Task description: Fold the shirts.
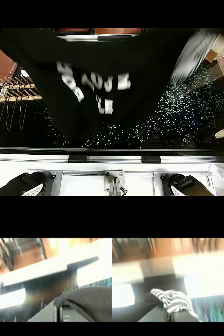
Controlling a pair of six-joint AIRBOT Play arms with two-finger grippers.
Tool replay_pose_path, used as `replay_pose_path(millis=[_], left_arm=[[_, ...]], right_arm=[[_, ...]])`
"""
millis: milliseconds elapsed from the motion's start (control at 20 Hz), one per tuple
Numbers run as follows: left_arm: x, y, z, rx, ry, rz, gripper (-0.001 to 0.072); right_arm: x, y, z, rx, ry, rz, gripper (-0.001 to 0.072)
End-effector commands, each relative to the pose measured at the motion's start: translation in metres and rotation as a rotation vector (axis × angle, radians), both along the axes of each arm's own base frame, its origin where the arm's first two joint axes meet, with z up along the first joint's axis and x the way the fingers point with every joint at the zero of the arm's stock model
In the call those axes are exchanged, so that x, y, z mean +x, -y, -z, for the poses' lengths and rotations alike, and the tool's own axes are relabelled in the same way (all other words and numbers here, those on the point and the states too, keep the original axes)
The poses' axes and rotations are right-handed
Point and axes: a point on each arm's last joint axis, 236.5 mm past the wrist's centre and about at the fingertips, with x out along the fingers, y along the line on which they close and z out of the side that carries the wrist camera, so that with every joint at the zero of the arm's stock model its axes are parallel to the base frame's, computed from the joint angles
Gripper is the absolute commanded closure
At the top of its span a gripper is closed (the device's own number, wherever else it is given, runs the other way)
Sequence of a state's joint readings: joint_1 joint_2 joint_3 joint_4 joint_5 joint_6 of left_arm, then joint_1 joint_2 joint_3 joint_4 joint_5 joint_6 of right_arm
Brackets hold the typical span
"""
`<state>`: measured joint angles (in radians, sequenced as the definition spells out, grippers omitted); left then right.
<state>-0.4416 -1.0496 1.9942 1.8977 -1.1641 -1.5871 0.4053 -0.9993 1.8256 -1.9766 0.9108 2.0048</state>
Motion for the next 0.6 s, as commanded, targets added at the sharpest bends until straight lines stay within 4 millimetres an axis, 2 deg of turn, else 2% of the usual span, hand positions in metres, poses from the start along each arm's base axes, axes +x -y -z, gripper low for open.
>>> replay_pose_path(millis=[0,50,100,150,250,300,400,500,550], left_arm=[[-0.011,-0.011,-0.086,-0.250,0.289,-0.008,0.0652],[-0.004,-0.008,-0.079,-0.242,0.277,-0.005,0.0651],[0.006,-0.004,-0.060,-0.205,0.232,-0.010,0.0652],[0.017,-0.001,-0.035,-0.135,0.165,-0.018,0.0652],[0.033,0.001,0.042,-0.050,-0.067,-0.048,0.0652],[0.032,0.003,0.090,-0.021,-0.220,-0.058,0.0652],[0.011,0.010,0.169,0.049,-0.488,-0.040,0.0653],[-0.025,0.015,0.210,0.119,-0.641,0.008,0.0653],[-0.052,0.022,0.230,0.108,-0.750,0.053,0.0653]], right_arm=[[-0.041,0.009,-0.114,0.039,0.385,-0.014,0.0635],[-0.035,0.012,-0.100,0.023,0.328,0.003,0.0635],[-0.026,0.018,-0.072,-0.030,0.213,0.038,0.0635],[-0.018,0.027,-0.036,-0.093,0.065,0.078,0.0635],[-0.017,0.047,0.056,-0.188,-0.301,0.161,0.0634],[-0.025,0.052,0.102,-0.228,-0.477,0.179,0.0635],[-0.052,0.053,0.167,-0.305,-0.736,0.153,0.0635],[-0.085,0.049,0.205,-0.346,-0.883,0.084,0.0635],[-0.106,0.046,0.223,-0.351,-0.968,0.043,0.0634]])
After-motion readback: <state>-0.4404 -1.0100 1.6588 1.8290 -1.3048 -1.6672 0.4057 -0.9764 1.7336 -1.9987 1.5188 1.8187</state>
